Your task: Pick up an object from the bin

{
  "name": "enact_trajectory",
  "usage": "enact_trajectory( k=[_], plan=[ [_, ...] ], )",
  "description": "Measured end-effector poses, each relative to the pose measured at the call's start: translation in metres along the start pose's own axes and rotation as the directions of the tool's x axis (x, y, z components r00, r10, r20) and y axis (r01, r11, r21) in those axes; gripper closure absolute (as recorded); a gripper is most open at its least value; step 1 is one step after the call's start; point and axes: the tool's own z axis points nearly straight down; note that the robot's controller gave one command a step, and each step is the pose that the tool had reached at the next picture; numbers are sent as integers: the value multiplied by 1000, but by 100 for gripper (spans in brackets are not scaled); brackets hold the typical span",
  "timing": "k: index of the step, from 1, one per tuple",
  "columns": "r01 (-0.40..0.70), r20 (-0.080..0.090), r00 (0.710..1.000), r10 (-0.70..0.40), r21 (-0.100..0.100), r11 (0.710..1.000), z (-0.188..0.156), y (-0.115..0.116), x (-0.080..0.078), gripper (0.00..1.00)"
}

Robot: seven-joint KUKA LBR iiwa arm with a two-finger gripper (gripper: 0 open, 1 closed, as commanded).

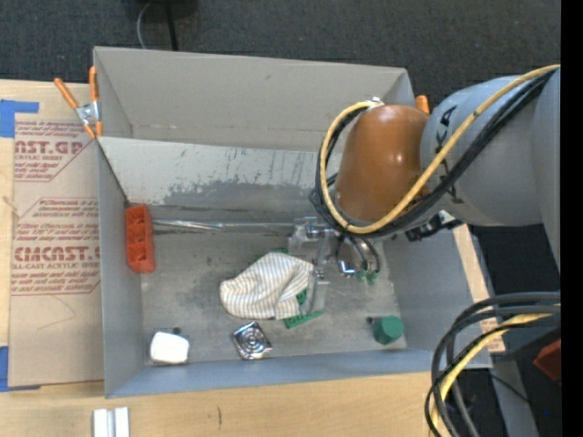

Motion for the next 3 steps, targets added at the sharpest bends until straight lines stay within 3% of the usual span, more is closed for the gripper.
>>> enact_trajectory(
  k=[1,2,3],
  plan=[
    [12,8,1000,-12,1,1000,35,28,-8,0],
    [78,2,997,-78,-2,997,78,78,-7,100],
    [78,2,997,-78,-2,997,78,78,-7,100]
  ],
)
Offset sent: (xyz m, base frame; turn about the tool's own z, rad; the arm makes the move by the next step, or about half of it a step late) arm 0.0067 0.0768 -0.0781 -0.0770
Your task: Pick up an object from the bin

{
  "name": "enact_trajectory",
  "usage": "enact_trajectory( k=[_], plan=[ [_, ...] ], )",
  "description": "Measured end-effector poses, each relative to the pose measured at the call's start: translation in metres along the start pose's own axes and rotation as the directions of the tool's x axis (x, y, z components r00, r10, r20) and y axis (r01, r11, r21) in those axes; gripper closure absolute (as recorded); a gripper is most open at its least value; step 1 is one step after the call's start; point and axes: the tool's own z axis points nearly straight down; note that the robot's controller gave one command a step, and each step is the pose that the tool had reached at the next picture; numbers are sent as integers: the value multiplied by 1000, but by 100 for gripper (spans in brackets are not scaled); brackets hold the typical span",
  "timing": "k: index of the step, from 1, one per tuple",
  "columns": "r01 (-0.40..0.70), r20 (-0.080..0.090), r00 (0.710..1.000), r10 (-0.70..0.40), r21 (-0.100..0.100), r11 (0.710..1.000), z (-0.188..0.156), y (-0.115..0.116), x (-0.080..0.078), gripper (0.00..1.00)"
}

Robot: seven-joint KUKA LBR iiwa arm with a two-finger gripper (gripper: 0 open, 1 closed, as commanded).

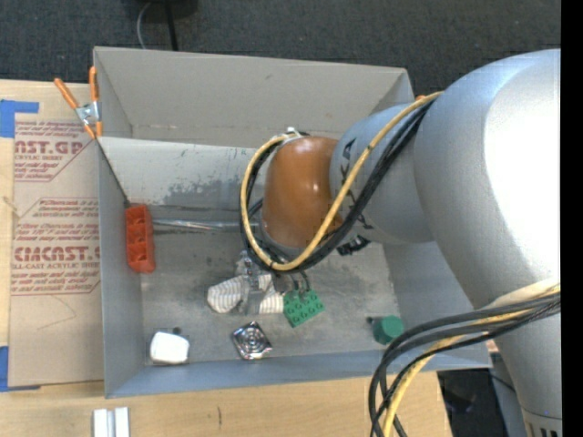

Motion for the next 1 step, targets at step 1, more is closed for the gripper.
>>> enact_trajectory(
  k=[1],
  plan=[
    [-13,-1,1000,13,0,1000,-4,0,-3,100]
  ],
)
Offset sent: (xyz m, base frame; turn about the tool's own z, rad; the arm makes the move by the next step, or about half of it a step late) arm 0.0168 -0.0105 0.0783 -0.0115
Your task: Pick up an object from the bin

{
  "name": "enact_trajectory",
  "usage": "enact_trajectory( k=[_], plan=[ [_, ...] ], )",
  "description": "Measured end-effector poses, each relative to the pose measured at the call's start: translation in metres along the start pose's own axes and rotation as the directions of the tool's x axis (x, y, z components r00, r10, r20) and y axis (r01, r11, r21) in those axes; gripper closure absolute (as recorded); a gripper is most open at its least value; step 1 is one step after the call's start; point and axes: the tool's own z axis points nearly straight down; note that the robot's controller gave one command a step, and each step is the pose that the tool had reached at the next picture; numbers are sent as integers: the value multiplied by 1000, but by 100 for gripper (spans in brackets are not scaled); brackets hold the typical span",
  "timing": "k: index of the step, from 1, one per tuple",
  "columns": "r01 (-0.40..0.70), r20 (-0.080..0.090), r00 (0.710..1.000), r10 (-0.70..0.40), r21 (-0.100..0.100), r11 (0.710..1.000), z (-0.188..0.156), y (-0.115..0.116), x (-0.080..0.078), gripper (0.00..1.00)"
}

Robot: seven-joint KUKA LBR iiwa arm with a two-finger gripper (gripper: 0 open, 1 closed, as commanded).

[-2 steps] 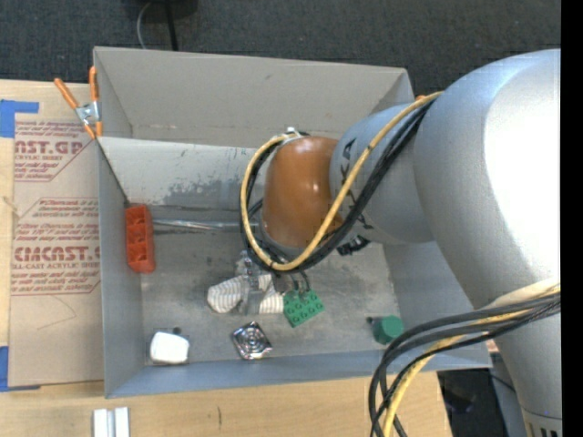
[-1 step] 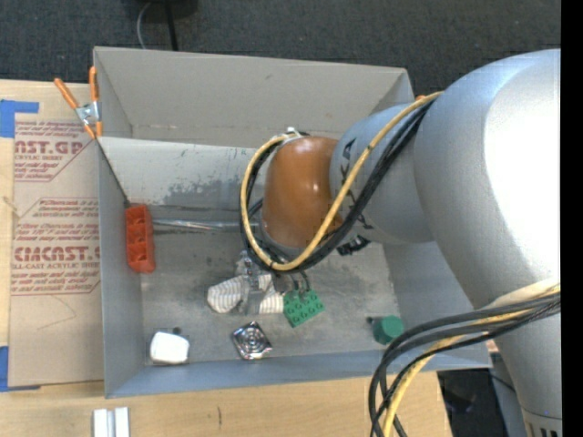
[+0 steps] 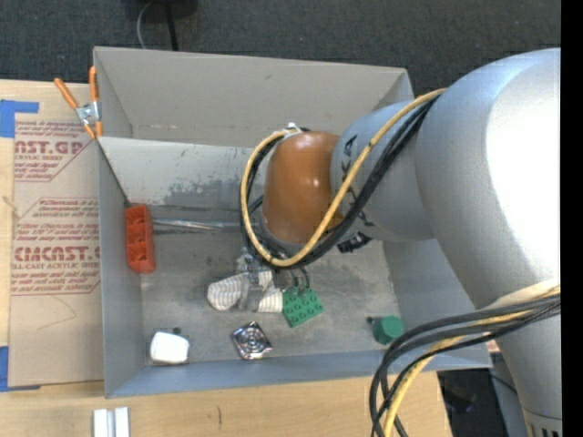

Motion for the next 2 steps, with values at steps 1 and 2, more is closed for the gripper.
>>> enact_trajectory(
  k=[1,2],
  plan=[
    [13,-7,1000,-13,1,1000,-39,-6,-5,100],
    [32,3,999,-32,0,999,-125,4,-35,100]
  ],
)
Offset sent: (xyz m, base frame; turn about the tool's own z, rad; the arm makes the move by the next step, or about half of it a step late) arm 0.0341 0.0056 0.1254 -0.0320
